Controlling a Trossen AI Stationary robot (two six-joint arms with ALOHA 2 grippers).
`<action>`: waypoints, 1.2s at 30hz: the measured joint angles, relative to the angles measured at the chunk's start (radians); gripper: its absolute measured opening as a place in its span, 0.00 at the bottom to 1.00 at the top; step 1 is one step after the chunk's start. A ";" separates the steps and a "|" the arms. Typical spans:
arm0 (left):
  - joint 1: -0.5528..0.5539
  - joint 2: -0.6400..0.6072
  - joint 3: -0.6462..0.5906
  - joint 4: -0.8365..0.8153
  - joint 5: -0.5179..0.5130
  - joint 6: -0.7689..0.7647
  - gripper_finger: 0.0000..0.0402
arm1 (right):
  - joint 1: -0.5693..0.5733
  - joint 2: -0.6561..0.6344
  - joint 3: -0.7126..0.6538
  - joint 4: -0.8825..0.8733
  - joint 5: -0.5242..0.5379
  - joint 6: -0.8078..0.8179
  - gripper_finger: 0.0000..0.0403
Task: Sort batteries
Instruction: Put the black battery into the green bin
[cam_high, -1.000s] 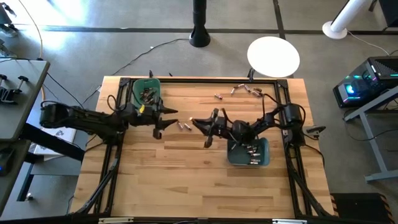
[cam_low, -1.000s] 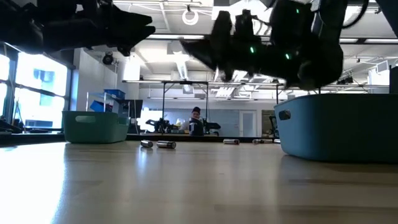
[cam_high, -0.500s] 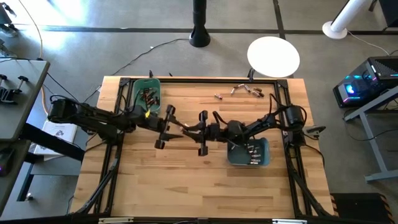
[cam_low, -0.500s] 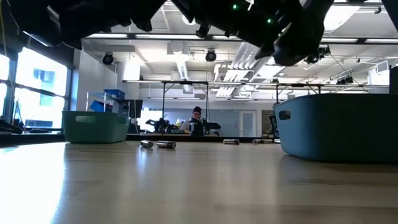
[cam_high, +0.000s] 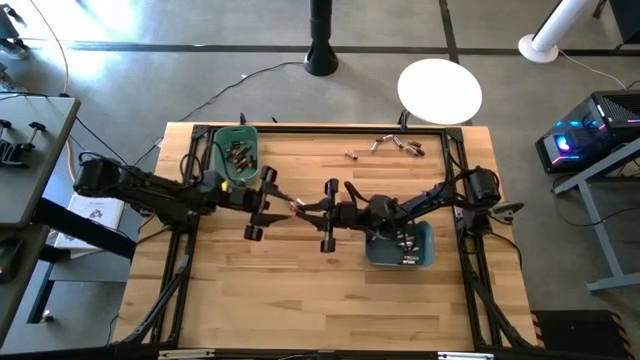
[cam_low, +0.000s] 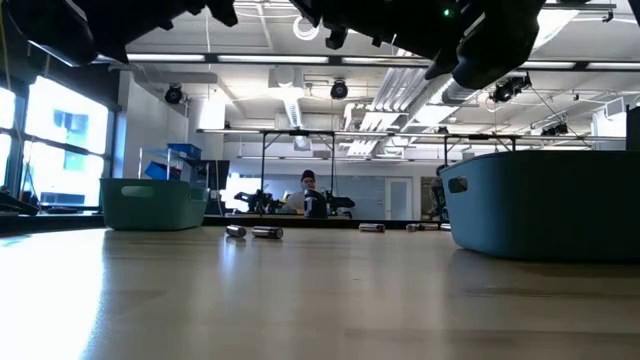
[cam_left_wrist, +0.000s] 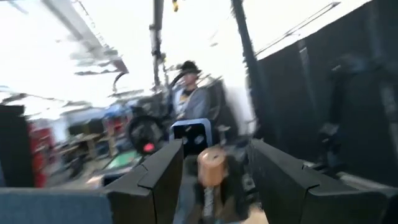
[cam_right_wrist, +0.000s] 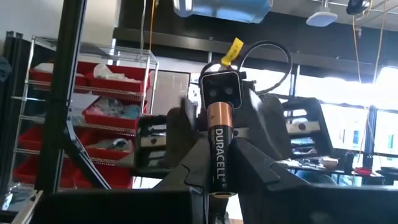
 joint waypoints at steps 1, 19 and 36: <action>-0.005 0.001 0.000 -0.012 -0.028 0.014 0.43 | 0.000 0.000 0.000 -0.001 0.000 0.000 0.08; -0.050 0.037 0.005 -0.028 -0.091 0.023 0.31 | -0.004 0.000 0.000 -0.004 0.000 0.008 0.08; -0.049 0.047 0.013 -0.028 -0.073 0.030 0.12 | -0.003 0.000 -0.001 -0.011 -0.008 0.002 0.08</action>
